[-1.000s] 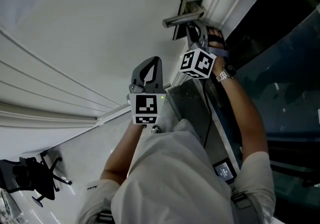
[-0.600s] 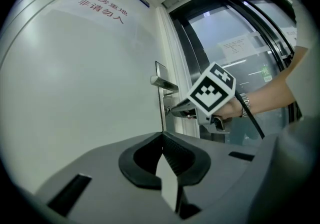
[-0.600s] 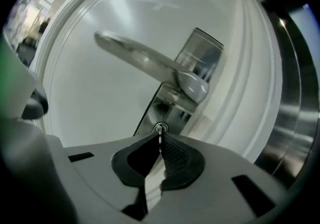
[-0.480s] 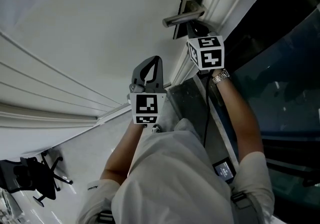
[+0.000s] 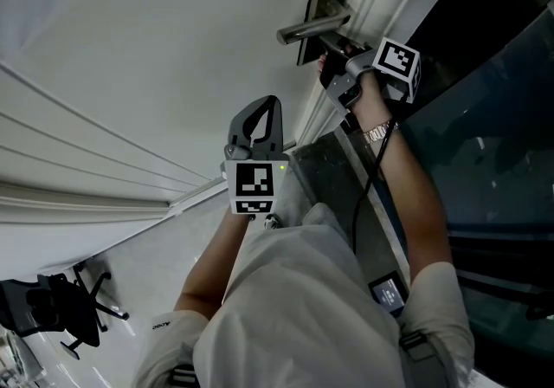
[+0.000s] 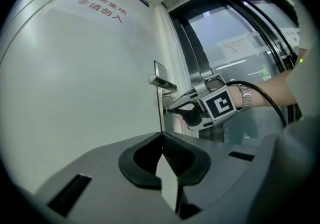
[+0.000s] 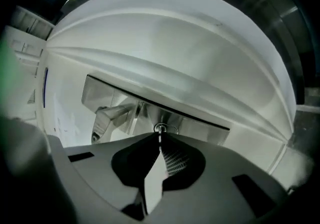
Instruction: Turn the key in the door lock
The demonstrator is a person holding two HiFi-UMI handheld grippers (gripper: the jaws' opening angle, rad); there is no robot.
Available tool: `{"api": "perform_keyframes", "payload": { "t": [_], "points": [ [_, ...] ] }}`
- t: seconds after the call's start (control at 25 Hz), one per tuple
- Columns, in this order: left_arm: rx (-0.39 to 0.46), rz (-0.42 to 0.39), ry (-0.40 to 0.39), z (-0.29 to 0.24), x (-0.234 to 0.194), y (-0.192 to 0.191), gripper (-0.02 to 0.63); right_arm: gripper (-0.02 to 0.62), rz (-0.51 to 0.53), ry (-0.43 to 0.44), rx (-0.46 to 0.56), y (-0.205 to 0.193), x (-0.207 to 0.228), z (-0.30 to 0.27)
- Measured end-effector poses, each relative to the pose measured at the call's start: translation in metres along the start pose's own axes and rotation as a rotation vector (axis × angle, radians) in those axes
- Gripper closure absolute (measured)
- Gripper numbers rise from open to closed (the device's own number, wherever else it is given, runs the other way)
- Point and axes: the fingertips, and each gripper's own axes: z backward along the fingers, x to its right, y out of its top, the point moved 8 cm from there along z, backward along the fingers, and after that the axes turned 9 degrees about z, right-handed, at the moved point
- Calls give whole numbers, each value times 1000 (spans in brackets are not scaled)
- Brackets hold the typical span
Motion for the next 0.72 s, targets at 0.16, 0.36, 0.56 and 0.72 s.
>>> {"api": "perform_keyframes", "payload": {
  "t": [0.16,0.36,0.56,0.72],
  "points": [
    [-1,-1,0,0,-1,0,597,510,259,-58,-19,1,-6,5],
    [-5,-6,-8,0,0,-1,597,425,923,-220,-38,1,-26,15],
    [-6,-16,-21,0,4,-2,597,425,1562,-363,-120,-21,-40,11],
    [-4,-23,-28,2,5,-1,597,425,1875,-459,-141,-32,-44,7]
  ]
}}
